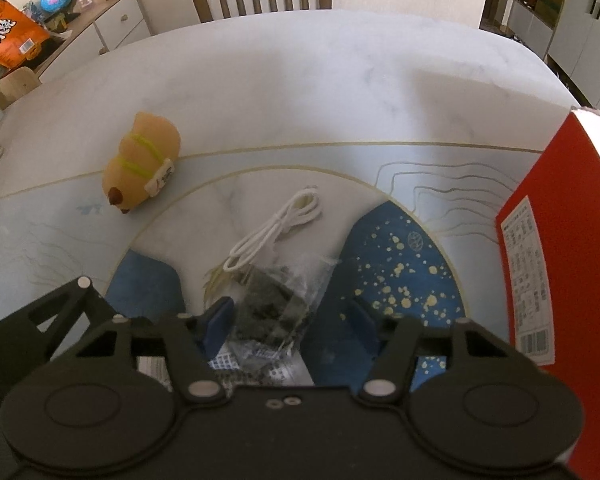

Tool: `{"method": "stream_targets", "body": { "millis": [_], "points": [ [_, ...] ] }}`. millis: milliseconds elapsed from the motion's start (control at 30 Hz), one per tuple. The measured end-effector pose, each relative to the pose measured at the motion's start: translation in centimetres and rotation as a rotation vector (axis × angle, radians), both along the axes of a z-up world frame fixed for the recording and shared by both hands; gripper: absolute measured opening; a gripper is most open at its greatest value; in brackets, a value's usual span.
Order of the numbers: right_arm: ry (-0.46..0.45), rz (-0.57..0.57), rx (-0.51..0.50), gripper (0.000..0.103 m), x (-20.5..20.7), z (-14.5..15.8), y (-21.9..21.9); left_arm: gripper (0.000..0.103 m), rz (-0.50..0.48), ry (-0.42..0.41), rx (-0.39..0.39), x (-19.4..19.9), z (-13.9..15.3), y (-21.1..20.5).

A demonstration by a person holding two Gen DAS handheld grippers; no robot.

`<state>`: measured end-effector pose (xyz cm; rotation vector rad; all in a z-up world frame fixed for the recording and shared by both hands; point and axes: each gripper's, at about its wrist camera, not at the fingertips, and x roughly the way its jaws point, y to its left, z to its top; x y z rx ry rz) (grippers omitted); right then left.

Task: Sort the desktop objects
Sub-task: 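Close the right gripper on the clear snack bag while the left gripper grasps the white sachet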

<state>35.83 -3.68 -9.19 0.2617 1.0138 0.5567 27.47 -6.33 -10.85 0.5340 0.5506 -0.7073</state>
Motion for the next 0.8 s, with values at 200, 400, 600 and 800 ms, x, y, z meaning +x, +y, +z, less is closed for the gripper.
{"method": "stream_targets", "body": {
  "millis": [200,400,600,800],
  "points": [
    [-0.002,-0.011,-0.009,0.053,0.2,-0.2,-0.5,0.087,-0.006,0.011,-0.008,0.0,0.1,0.0],
    [-0.006,-0.013,-0.015,0.049,0.2,-0.2,-0.7,0.080,-0.010,0.020,-0.010,-0.2,0.1,-0.3],
    [-0.008,-0.022,-0.015,0.039,0.0,-0.5,-1.6,0.065,-0.012,0.020,0.001,-0.7,0.4,-1.0],
    [0.001,-0.036,-0.010,0.034,-0.3,-0.7,-2.3,0.063,0.003,0.015,0.011,-0.9,0.4,-0.6]
  ]
}}
